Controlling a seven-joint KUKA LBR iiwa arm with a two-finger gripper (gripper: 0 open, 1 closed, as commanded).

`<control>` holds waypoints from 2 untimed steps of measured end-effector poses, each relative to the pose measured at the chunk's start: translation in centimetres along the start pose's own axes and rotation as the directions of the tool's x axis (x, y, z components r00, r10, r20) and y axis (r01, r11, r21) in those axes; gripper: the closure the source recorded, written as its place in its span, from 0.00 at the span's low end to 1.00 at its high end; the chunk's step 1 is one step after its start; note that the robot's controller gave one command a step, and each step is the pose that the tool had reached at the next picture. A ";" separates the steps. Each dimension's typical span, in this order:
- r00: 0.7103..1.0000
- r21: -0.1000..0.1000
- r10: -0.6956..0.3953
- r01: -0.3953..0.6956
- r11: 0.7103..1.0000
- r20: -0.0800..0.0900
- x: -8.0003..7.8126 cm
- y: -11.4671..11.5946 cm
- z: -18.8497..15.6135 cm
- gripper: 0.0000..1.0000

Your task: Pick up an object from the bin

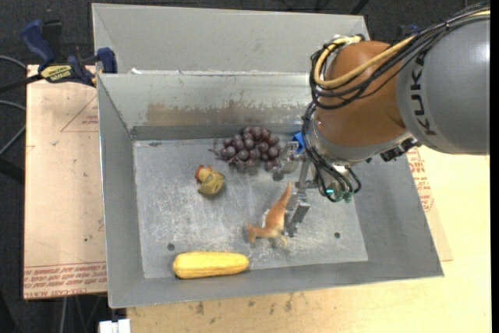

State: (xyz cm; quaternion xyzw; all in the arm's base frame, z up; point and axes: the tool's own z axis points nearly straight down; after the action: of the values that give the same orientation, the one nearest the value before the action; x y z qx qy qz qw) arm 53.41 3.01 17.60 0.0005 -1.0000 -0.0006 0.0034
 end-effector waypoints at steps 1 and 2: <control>1.000 0.000 0.001 -0.001 1.000 0.007 -0.2 0.0 -0.3 0.00; 0.908 -0.008 -0.417 0.417 0.909 -0.027 -3.3 0.7 8.5 1.00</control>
Offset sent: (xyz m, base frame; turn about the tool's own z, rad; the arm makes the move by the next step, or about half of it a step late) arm 0.0303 0.0036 -0.1060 -0.4313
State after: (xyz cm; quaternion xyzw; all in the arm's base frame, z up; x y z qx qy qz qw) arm 56.66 3.74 9.10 0.2140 -0.9767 -0.0024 0.0172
